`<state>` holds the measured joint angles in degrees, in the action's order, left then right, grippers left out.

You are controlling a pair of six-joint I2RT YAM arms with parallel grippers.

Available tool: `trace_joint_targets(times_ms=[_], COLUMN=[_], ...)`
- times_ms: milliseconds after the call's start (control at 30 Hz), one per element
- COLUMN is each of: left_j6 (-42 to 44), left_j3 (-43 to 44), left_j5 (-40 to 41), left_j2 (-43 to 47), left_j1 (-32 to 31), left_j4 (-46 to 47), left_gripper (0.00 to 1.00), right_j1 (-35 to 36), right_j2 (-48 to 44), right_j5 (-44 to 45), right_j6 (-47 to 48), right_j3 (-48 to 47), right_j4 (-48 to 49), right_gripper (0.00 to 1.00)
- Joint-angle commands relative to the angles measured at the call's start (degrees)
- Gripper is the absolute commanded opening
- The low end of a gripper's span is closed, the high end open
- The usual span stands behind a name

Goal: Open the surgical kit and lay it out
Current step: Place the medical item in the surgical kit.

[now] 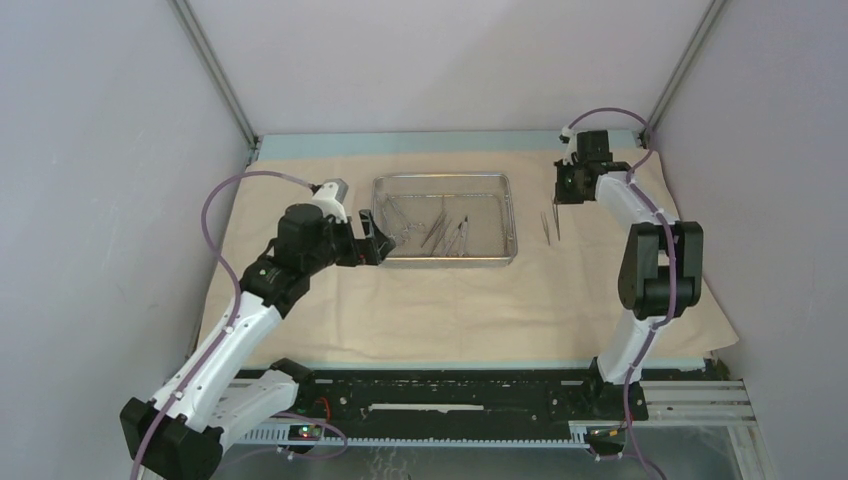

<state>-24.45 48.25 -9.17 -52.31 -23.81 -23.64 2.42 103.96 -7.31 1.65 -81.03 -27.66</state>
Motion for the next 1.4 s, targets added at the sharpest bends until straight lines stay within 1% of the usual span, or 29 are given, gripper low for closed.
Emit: trace_joint_targets(times_ms=[0,367,433,800,967,1033,1100,1367], left_j6=[2.72,2.52,2.53,2.29,2.11,2.07,2.03,1.86], left_j3=[2.67,1.85,1.74,1.57,1.47,1.46,1.40,1.37], left_j5=[-0.58,-1.42,-1.63,-2.53,-3.09,-3.14,-3.21,-3.45], left_j2=[1.04,1.17,1.04,0.64,0.56,0.46,0.39,0.22], left_j1=[1.60,3.14,3.25,3.74,4.12,4.20,4.28,4.54], left_j4=[-0.36,0.17,0.17,0.60,0.89,0.92,0.96,1.12], left_gripper=[1.00,1.00,1.00,1.00,1.00,1.00,1.00,1.00], right_j1=[-0.85,-1.98,-3.37,-3.53,-3.23,-3.06,-2.99,-2.70], right_j2=[3.68,9.46,10.17,14.02,14.41,14.45,14.33,12.08], right_j5=[2.06,1.75,1.73,2.30,2.74,3.03,3.14,5.49], right_j6=[2.90,1.88,1.86,1.34,1.25,1.41,1.48,0.42], right_j3=[-0.90,-2.22,-3.01,-8.39,-8.69,-8.87,-8.86,-9.88], right_j4=[3.80,5.41,5.11,2.62,2.15,1.86,1.84,0.34], right_gripper=[0.00,0.00,0.00,0.01,0.16,0.21,0.24,0.30])
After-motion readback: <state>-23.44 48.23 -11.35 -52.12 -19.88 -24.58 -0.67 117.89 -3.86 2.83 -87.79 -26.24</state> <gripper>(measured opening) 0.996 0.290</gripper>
